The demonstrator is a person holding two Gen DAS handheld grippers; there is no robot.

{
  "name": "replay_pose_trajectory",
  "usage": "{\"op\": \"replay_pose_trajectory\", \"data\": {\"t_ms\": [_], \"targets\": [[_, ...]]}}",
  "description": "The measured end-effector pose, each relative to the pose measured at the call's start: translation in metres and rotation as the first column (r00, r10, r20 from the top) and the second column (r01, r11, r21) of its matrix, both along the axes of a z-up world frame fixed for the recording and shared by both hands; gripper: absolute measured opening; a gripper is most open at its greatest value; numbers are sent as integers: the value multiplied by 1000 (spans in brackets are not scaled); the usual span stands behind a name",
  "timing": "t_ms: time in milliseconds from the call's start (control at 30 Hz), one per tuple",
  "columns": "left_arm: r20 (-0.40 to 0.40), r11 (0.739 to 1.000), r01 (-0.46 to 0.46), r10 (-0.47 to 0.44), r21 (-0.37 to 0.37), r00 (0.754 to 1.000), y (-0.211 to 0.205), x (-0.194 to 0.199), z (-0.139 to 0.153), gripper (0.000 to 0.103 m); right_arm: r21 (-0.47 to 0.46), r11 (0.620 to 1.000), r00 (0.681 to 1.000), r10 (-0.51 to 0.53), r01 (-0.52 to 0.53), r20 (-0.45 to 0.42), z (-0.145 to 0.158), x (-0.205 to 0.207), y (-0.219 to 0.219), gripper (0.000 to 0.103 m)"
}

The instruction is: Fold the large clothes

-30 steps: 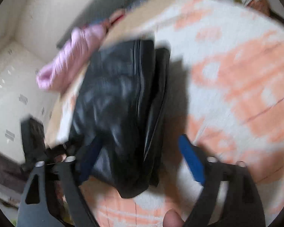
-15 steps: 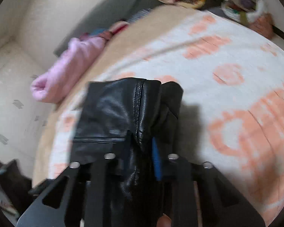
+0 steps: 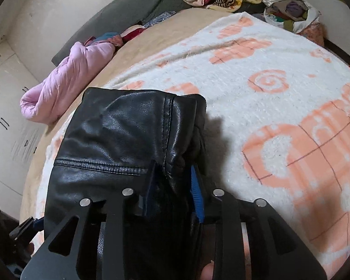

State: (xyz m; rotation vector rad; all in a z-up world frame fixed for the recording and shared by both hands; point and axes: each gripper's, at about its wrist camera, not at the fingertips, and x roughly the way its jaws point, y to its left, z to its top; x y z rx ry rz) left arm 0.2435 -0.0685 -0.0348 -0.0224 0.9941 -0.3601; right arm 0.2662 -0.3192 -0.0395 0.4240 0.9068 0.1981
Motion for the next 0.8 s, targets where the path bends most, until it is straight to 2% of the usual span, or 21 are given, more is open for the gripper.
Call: {"op": "replay_pose_trajectory", "data": {"t_ms": [33,267,467,500,600,700,767,800], "targets": [[-3,1000,-4,4,-4,1000,0,0,0,86,-19,1000,1000,-3,3,9,3,-2,2,35],[-11,999,-18,17,-27,1000,2,0,3,86,-83,996,997,1,5,77,23,-29,3,38],[-10,998,-24,24,-52,1000,7,-3,4,86,-65,998,981,16,-4,195,50,-64,-3,42],[-7,998,-29,29,-61,1000,8,-5,6,86,-69,998,977,28,-14,212,54,-72,-3,41],[28,994,-50,53,-100,998,16,-13,15,86,-83,994,967,90,-72,239,62,-88,3,27],[62,990,-66,74,-124,995,24,-18,26,85,-93,988,953,140,-119,268,67,-105,13,26],[83,989,-72,83,-131,993,28,-22,32,77,-100,984,948,167,-145,270,67,-112,20,26],[90,988,-69,82,-139,993,29,-23,34,63,-107,982,946,178,-154,269,67,-115,23,26]]}}
